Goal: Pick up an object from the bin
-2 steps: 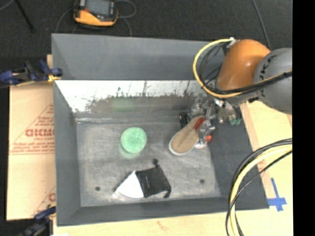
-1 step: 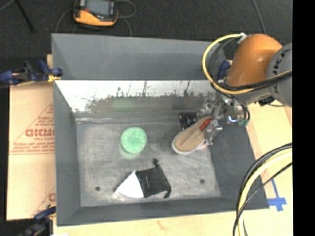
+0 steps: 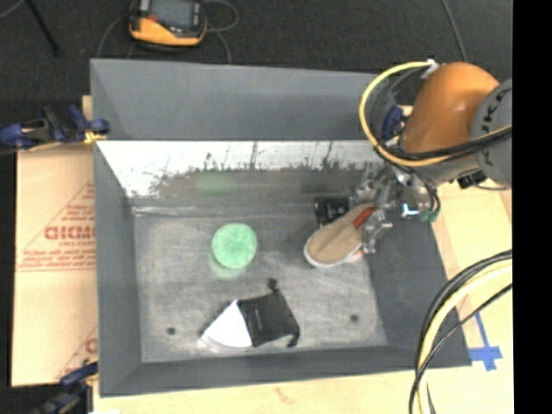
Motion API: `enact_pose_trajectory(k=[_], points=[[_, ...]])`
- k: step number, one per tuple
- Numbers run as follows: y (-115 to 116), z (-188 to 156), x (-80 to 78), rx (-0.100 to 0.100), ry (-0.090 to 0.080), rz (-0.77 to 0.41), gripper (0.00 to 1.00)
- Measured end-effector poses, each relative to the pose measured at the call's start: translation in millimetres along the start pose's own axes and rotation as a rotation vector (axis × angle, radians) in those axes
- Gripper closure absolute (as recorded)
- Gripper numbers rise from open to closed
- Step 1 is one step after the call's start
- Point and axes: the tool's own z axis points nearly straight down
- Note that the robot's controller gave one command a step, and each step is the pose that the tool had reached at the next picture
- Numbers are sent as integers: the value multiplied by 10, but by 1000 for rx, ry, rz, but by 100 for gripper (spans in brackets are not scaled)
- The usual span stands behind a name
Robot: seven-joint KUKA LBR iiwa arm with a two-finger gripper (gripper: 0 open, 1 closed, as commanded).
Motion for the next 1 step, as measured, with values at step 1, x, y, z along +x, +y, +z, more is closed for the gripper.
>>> enact_pose_trajectory(k=[1], points=[[126, -1064, -120, -3, 13, -45, 100]])
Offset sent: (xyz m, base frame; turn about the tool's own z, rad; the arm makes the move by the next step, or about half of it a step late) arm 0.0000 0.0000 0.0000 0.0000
